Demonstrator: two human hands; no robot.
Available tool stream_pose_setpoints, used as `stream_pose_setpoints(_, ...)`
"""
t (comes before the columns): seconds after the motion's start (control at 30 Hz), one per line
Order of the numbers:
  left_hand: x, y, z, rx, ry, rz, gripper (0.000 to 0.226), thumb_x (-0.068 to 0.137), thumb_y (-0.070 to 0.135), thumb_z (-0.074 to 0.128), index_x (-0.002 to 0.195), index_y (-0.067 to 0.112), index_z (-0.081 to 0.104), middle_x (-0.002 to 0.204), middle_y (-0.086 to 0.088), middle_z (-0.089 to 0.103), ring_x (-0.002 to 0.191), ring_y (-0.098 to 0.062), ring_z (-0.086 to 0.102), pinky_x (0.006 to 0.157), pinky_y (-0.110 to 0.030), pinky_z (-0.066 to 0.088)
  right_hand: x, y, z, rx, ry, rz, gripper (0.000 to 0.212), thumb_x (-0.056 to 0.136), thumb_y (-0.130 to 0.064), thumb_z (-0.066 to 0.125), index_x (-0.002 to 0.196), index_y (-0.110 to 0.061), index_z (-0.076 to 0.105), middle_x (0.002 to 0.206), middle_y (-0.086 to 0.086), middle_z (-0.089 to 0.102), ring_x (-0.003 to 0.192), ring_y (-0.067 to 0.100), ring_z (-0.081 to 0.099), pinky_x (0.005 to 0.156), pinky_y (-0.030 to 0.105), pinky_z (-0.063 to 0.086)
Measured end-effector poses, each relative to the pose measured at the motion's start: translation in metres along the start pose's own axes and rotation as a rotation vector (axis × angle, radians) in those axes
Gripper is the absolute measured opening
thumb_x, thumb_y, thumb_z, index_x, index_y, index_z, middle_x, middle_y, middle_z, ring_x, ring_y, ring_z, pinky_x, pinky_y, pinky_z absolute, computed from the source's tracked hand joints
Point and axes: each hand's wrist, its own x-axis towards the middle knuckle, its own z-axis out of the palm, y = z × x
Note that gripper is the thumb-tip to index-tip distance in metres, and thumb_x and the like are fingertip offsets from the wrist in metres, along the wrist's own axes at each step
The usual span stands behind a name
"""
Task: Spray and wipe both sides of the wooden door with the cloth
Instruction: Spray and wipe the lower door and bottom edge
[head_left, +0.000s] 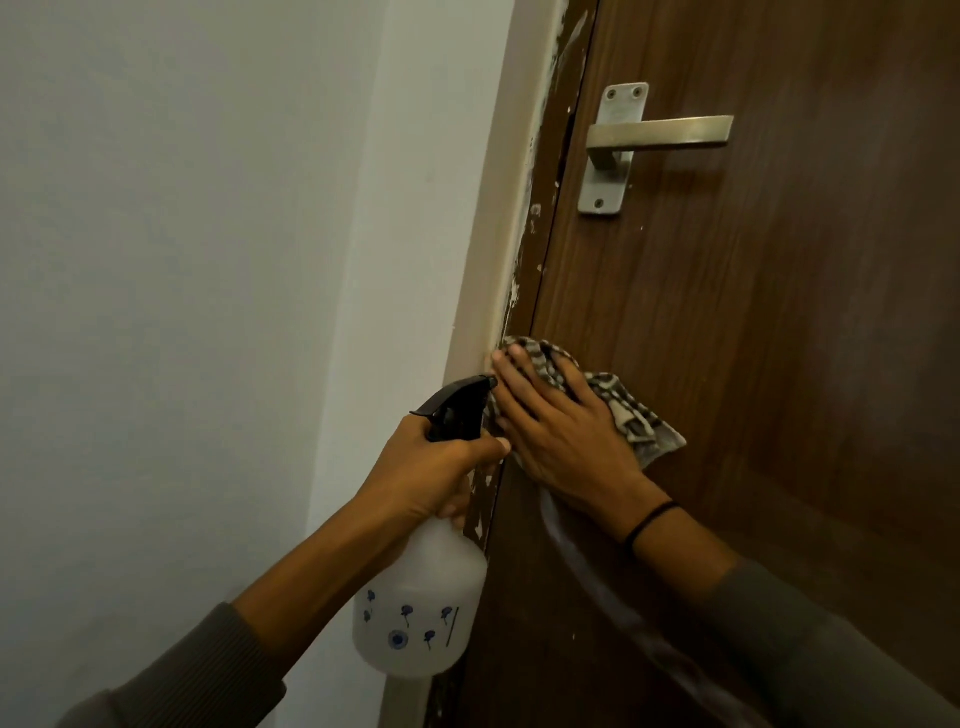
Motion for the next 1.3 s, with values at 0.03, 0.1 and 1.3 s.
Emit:
stream_pose_setpoints(0.03, -0.002, -0.001, 0.0, 0.011, -0.005, -0.003, 0.017, 0.093, 0.013, 0.071, 0.098, -0.001, 0.065, 0.077, -0.017, 0.064, 0.034, -0.012, 0.039, 0.038, -0.023, 0.041, -0.01, 0.005, -0.003, -0.008, 0.007, 0.028, 0.06, 0.109, -0.04, 0.022, 0.161, -0.011, 0.019, 0.169, 0.012, 0.01, 0.157, 0.028, 0.004, 0.124, 0.053, 0.012)
stream_pose_setpoints(0.1, -0.005, -0.003, 0.0, 0.026, -0.011, -0.007, 0.021, 0.093, 0.014, 0.07, 0.101, -0.005, 0.065, 0.081, -0.022, 0.062, 0.033, -0.011, 0.04, 0.039, -0.023, 0.042, -0.03, 0.016, -0.015, -0.009, 0.053, 0.14, 0.06, 0.109, -0.041, 0.024, 0.161, -0.011, 0.019, 0.169, 0.01, 0.01, 0.157, 0.025, 0.004, 0.124, 0.052, 0.013)
stream_pose_setpoints(1.3, -0.047, 0.007, 0.065, -0.055, -0.228, 0.039, 0.029, 0.091, 0.013, 0.072, 0.104, -0.011, 0.062, 0.086, -0.041, 0.058, 0.031, -0.013, 0.035, 0.036, -0.026, 0.04, -0.254, 0.103, -0.094, -0.198, 0.033, 0.795, 0.068, 0.106, -0.046, 0.038, 0.161, -0.012, 0.018, 0.169, 0.005, 0.014, 0.157, 0.022, 0.009, 0.123, 0.059, 0.01)
